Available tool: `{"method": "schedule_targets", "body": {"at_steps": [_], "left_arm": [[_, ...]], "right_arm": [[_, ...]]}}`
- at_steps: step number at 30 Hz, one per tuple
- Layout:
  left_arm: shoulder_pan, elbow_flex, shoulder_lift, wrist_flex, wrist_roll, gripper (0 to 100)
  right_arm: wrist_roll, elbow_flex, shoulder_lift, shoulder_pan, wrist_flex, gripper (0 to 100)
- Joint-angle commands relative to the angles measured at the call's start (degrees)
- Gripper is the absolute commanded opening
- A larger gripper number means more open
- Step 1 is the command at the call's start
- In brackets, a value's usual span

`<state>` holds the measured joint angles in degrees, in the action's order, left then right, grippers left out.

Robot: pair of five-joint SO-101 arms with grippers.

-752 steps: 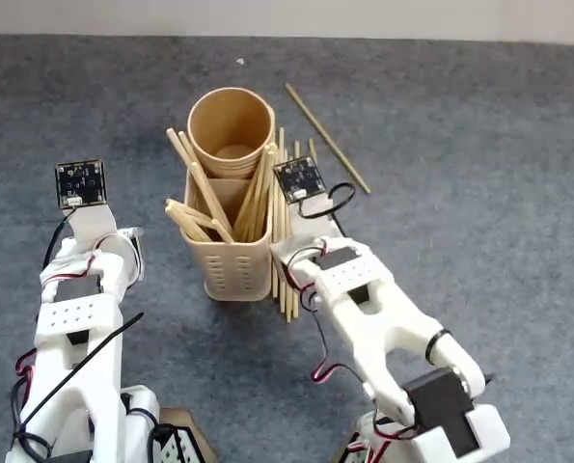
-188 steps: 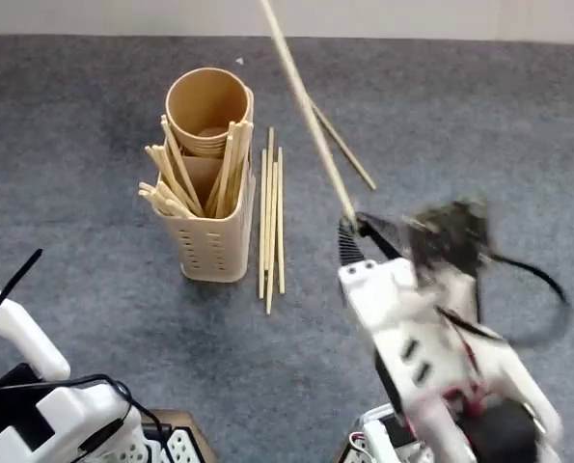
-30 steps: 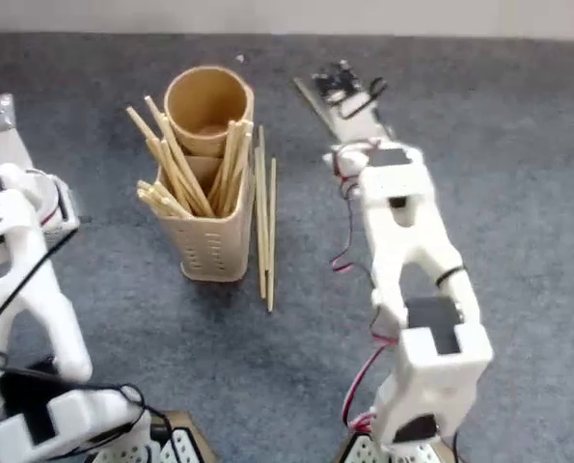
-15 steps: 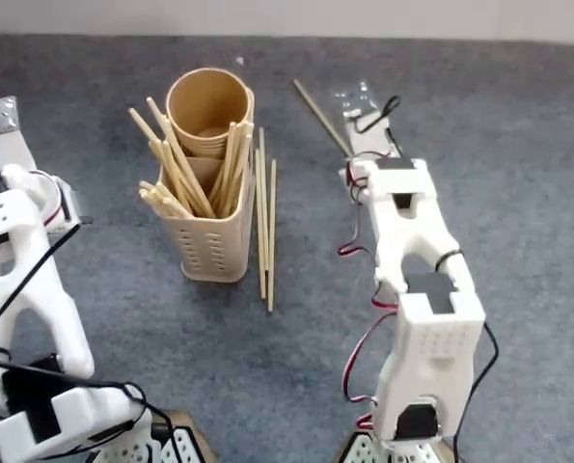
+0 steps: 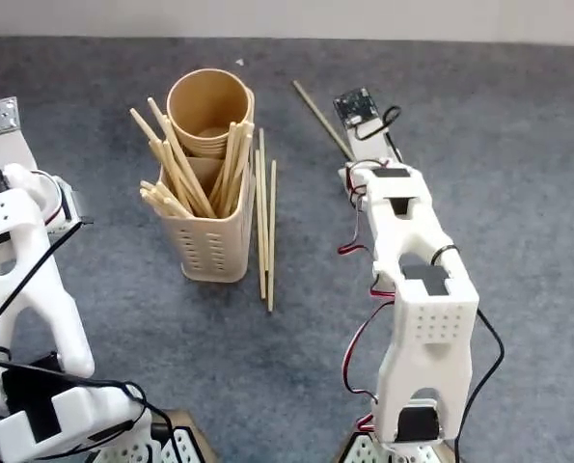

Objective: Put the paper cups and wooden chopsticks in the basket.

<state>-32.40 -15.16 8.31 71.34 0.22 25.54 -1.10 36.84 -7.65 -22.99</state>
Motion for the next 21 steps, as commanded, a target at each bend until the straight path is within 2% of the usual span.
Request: {"method": "schedule_targets", "body": {"at_steps": [1, 5, 11, 16, 21], "left_arm": [[-0.4, 0.3, 1.0, -0.3, -0.6, 25], [-0.3, 0.3, 1.0, -0.3, -0.6, 25], [-0.3, 0.3, 0.8, -0.5, -0.6, 25], [-0.3, 0.3, 0.6, -0.6, -0.6, 25], [-0.5, 0.3, 0.6, -0.4, -0.6, 25]], "right_arm": [[1.1, -1.7, 0.3, 0.7, -3.3, 0.8], [0.7, -3.5, -2.0, 0.5, -12.6, 0.5], [-10.0, -8.7, -14.9, 3.1, -29.7, 0.5], [-13.5, -8.0, -35.0, 2.5, -34.9, 0.5], [-16.6, 5.7, -59.5, -4.4, -37.4, 0.5]]}}
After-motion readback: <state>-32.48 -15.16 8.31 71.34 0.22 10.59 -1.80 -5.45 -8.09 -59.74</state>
